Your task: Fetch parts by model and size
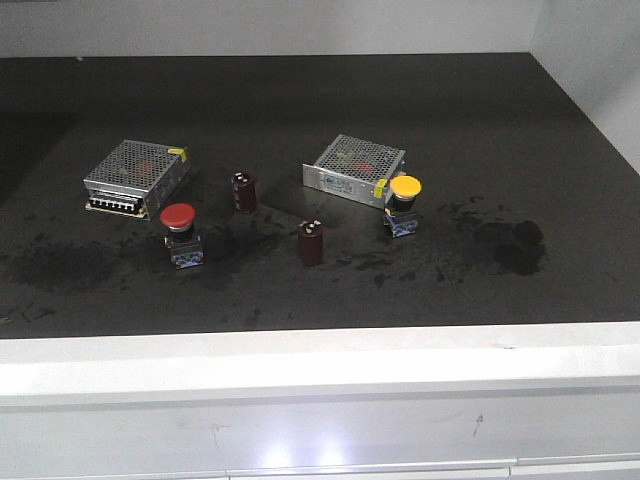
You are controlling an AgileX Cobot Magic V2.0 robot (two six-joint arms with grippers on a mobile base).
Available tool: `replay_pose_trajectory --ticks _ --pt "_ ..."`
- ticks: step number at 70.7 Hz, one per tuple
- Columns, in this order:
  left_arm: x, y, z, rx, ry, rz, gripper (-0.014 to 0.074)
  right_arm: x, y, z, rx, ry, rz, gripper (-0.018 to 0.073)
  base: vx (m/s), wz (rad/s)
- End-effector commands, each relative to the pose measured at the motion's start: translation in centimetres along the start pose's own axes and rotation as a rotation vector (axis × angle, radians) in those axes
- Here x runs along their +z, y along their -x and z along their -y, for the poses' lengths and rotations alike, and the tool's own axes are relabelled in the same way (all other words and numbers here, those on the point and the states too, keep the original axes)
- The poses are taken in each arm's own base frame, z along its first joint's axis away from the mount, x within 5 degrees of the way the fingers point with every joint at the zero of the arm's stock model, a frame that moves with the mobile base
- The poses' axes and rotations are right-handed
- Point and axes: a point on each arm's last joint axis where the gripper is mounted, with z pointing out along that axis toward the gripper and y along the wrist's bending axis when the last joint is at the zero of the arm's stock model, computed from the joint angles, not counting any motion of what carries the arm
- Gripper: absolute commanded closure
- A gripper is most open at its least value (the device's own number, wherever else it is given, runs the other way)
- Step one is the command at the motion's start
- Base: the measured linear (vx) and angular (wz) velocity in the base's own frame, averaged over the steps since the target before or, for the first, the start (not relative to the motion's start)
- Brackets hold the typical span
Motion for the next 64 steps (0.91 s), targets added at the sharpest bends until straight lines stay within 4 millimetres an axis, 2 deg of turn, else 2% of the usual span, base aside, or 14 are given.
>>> replay_pose_trajectory --ticks 1,64 --pt "-0.19 1.15 0.01 -0.013 -0.001 0.097 0.0603 -0.06 0.50 -0.01 -0.011 -0.001 0.073 0.0569 0.00 0.00" --pt "-0.19 1.15 0.01 -0.013 -0.001 0.097 0.0603 -0.06 0.50 -0.01 -0.011 -0.001 0.073 0.0569 0.00 0.00"
